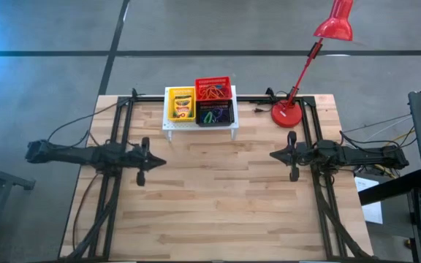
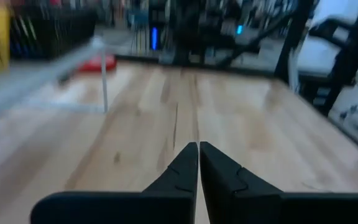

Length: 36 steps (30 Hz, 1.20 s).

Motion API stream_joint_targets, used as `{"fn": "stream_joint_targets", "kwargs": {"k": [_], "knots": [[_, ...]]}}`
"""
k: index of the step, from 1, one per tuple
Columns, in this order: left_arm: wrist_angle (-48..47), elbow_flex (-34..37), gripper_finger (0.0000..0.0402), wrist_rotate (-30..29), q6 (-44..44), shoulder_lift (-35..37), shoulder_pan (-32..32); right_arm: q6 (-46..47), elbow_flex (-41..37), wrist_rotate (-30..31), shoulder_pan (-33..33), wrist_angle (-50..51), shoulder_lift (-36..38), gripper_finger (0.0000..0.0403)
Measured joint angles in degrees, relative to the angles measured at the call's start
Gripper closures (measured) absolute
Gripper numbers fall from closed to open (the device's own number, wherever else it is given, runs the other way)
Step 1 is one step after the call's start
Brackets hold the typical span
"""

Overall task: Pick & Place Office Desk Supplies
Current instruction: Return to Home Position

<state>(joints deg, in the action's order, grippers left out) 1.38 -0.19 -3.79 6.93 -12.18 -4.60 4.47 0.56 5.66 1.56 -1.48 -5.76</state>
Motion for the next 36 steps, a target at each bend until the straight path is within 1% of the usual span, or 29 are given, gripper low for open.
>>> {"fn": "stream_joint_targets", "kwargs": {"k": [4,7,13,18,22,27,36], "knots": [[0.0,0.0,0.0379,0.2,-2.2,7.6,0.0,-0.2,0.0,0.0,0.0,0.0,0.0,0.0394],[0.3,0.0,0.0394,0.2,-2.2,12.4,0.0,-0.1,0.0,0.0,0.0,0.0,0.0,0.0394],[-0.1,0.0,0.0399,0.4,-1.5,12.2,0.0,-0.1,0.0,0.0,0.0,0.0,-0.1,0.0394],[-0.2,0.0,0.0400,1.3,-6.6,12.2,0.0,0.0,0.0,0.0,0.0,0.0,-0.1,0.0394],[-0.3,0.0,0.0400,1.5,-3.9,12.2,0.0,-0.1,0.0,0.0,0.0,0.0,-0.1,0.0394],[-0.3,0.0,0.0400,1.7,-3.9,12.2,0.0,-0.1,0.0,0.0,0.0,0.0,-0.1,0.0394],[-0.3,0.0,0.0379,1.7,-3.7,11.6,0.0,-0.2,0.0,0.0,0.0,0.0,-0.1,0.0394]]}}
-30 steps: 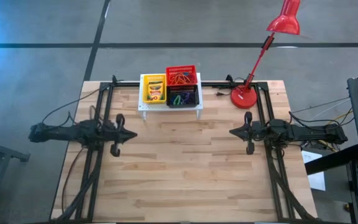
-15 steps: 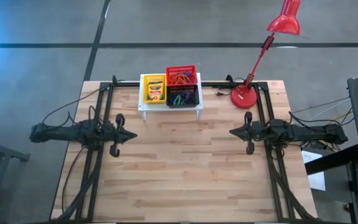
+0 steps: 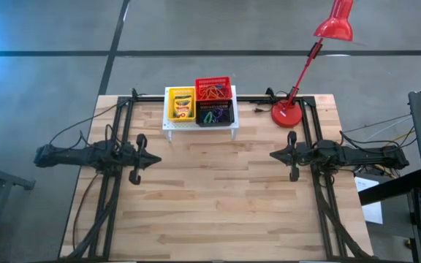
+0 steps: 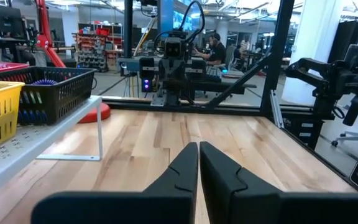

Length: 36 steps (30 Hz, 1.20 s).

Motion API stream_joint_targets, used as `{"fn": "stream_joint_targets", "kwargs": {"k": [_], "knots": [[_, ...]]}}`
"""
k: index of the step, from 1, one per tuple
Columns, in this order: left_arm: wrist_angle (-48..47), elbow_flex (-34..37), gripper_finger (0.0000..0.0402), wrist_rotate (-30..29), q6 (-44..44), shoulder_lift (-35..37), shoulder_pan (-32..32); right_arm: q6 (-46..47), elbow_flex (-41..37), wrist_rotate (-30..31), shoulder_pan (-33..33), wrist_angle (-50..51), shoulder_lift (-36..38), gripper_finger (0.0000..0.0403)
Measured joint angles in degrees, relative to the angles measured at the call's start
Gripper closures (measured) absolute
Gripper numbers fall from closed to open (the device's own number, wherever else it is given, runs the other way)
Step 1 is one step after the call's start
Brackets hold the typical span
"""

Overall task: Pick & Place Office Desk Supplies
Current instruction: Return to Home Position

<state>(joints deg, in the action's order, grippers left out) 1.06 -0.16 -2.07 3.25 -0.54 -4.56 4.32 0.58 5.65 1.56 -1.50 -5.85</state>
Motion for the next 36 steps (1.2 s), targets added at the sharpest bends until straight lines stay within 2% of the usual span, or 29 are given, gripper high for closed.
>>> {"fn": "stream_joint_targets", "kwargs": {"k": [21,28,31,36], "knots": [[0.0,0.0,0.0378,0.0,0.1,0.0,0.0,-0.2,0.0,0.3,0.0,0.0,0.1,0.0394],[0.0,0.0,0.0378,0.0,0.1,0.0,0.0,-3.3,0.0,-5.5,-0.1,1.2,5.1,0.0394],[0.0,0.0,0.0378,0.0,0.1,0.0,0.0,-7.2,0.0,-6.0,0.5,0.9,5.9,0.0395],[0.0,0.0,0.0378,0.0,0.1,-0.1,0.0,-7.5,0.0,-6.5,1.6,1.3,5.9,0.0395]]}}
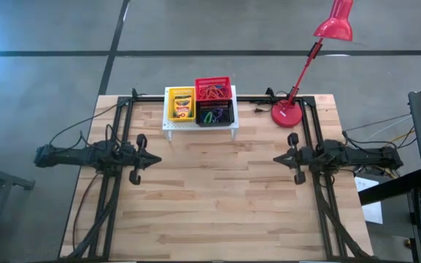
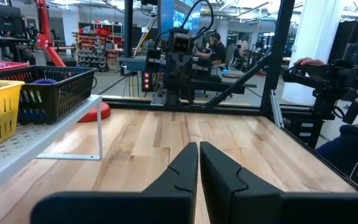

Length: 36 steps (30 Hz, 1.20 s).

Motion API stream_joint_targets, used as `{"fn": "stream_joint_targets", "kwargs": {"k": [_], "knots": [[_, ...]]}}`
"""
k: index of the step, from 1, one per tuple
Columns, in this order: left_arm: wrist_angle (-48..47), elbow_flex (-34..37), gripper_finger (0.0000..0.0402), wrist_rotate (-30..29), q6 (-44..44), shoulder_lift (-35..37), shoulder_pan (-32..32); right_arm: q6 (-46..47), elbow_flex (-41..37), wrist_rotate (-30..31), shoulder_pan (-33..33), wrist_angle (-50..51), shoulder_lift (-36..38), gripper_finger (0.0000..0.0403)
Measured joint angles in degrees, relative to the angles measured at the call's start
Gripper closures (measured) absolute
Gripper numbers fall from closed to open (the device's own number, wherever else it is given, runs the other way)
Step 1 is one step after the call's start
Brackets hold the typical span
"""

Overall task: Pick & Place Office Desk Supplies
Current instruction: Return to Home Position

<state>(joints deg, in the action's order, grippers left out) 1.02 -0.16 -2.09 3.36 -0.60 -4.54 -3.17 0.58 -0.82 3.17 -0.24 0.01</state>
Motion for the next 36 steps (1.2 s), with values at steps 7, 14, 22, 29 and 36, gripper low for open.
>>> {"fn": "stream_joint_targets", "kwargs": {"k": [7,14,22,29,36], "knots": [[0.0,0.0,0.0378,0.0,0.0,0.0,0.0,-0.2,0.0,-0.7,1.5,-0.2,0.0,0.0395],[0.0,0.0,0.0378,0.0,0.0,0.0,0.0,0.0,0.0,-0.8,1.5,-0.3,-0.8,0.0394],[0.0,0.0,0.0378,0.0,0.0,0.0,0.0,0.0,0.0,-0.7,1.5,-0.4,-0.8,0.0394],[0.0,0.0,0.0378,0.0,-0.1,0.0,0.0,0.1,0.0,-0.7,1.5,-0.4,-0.9,0.0394],[0.0,0.0,0.0378,0.0,-0.1,0.0,0.0,0.1,0.0,-0.7,1.5,-0.4,-0.9,0.0394]]}}
